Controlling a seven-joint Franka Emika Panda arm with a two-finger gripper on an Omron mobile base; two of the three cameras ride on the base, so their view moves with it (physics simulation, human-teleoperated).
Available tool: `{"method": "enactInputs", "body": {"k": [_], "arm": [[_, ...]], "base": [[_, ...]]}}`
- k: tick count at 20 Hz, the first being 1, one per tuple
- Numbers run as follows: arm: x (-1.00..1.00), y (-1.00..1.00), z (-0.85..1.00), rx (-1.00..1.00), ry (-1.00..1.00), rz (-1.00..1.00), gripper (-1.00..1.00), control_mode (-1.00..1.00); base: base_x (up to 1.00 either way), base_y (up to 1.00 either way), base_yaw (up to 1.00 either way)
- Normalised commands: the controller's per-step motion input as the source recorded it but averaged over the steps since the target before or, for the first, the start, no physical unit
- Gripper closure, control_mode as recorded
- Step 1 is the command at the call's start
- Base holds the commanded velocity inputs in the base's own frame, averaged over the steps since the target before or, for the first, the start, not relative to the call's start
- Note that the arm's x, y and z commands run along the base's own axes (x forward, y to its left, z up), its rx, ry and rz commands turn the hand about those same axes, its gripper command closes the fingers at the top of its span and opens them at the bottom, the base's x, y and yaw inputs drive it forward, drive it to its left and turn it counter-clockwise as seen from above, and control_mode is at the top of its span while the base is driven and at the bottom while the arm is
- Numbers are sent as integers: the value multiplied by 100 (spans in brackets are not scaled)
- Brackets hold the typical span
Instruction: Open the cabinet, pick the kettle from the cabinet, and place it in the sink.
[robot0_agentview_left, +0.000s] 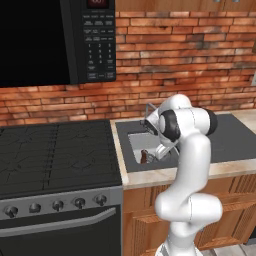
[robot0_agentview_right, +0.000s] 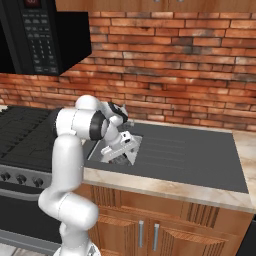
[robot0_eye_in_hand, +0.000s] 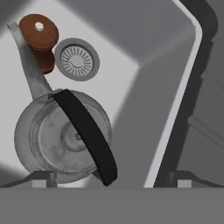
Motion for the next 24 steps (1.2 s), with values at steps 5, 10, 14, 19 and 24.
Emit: {"method": "enactInputs", "body": {"k": [5, 10, 14, 19, 24], "arm": [[1, 15, 30, 0, 15, 0, -100, -100], [-4, 14, 29, 2, 12, 0, -100, -100], [-8, 11, 35, 1, 6, 0, -100, -100], [0, 6, 48, 0, 7, 0, -100, -100], [0, 0, 47, 0, 13, -2, -100, -100]], "base": [[0, 0, 0], [0, 0, 0], [0, 0, 0], [0, 0, 0], [0, 0, 0]]}}
